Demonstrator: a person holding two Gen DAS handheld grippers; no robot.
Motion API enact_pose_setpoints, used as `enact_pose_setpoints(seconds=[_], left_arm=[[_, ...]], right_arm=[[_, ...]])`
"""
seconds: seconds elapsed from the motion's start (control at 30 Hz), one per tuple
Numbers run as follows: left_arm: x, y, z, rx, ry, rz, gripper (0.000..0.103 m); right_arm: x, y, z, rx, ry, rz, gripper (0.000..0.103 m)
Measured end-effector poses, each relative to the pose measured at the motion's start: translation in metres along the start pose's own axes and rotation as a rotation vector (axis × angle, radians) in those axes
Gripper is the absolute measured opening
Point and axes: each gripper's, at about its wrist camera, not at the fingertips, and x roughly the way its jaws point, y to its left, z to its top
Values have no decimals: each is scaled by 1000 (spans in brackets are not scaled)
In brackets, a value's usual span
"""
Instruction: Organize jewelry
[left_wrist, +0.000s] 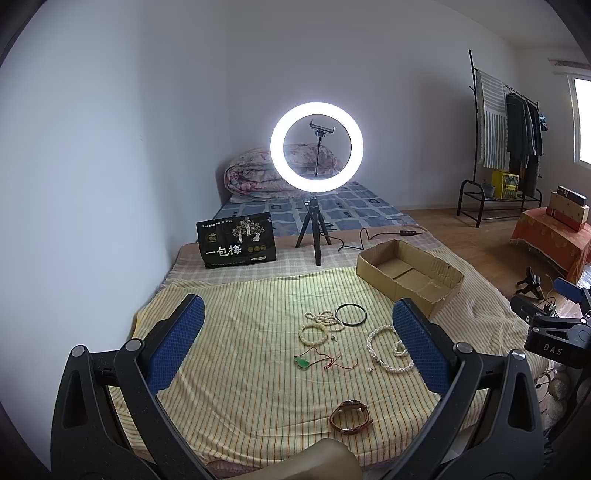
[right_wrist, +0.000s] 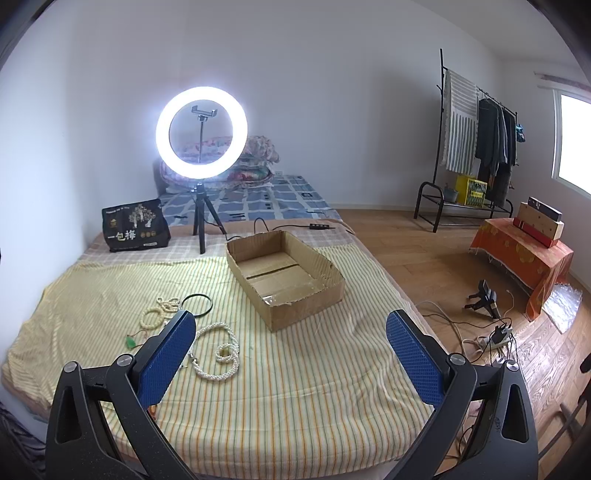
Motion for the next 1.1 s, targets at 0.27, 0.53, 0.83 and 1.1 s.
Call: enact_pose_setpoints(seconds=[0.27, 0.53, 0.83, 1.1], left_arm=[[-1, -3, -3, -1, -3, 3, 103], [-2, -3, -3, 1, -2, 3, 103], [-2, -5, -2, 3, -3, 3, 103], [3, -6, -2, 6, 1, 1, 103]], right_arm=[[0, 0, 1, 0, 0, -1, 102], [0, -1, 0, -2, 2, 0, 102], [-1, 0, -1, -4, 4, -1, 102], [3, 2, -2, -23, 12, -7, 102]])
